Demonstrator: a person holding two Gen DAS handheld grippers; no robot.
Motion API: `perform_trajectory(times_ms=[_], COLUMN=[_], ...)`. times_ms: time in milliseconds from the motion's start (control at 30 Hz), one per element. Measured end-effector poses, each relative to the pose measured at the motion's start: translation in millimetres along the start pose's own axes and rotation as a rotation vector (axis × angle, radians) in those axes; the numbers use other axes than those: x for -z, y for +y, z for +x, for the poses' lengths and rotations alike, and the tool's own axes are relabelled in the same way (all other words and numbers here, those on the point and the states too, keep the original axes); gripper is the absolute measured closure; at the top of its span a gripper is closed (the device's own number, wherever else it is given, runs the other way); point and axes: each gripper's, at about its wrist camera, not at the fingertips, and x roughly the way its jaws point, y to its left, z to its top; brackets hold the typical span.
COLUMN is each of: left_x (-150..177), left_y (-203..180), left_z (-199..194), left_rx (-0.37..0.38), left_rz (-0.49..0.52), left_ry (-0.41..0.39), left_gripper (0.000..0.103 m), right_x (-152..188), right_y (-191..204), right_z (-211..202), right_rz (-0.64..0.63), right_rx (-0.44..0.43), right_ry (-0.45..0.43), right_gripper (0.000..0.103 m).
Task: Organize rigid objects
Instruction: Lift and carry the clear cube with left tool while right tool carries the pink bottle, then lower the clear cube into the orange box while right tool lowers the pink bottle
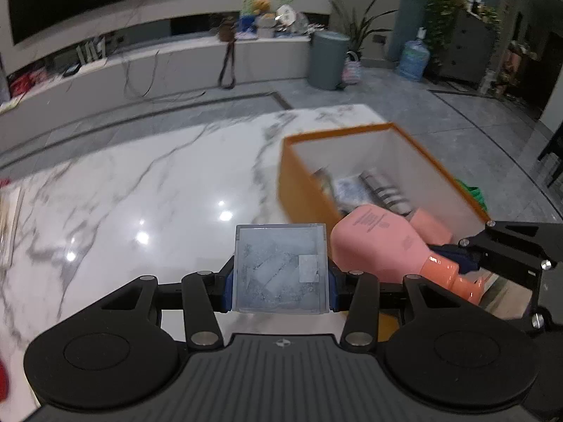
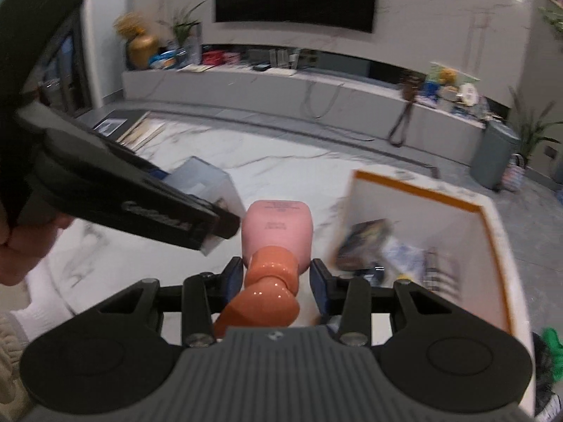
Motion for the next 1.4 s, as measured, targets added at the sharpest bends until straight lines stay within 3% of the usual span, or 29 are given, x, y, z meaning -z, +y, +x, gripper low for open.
perform_trajectory(times_ms=[267, 500, 967, 1400], left_x=[-23, -28, -2, 9], left_y=[-50, -89, -126, -136], left_z=[17, 44, 105, 128], left_rx=[0.082, 0.114, 0.115, 0.024], left_rz=[0.111, 0.215, 0.447, 0.496], left_ry=[-0.011, 0.029, 0.191, 0.305], left_gripper=[0.05, 0.05, 0.05, 0.05], right_x=[7, 21, 58, 71], right_y=[-67, -112, -143, -141], right_z=[-16, -3, 47, 47], right_rz=[0.091, 0.182, 0.218, 0.229], right_rx=[0.129, 0.157, 0.137, 0.16], right_ry=[0.013, 0.077, 0.204, 0.215], right_gripper=[0.062, 0.062, 0.062, 0.06])
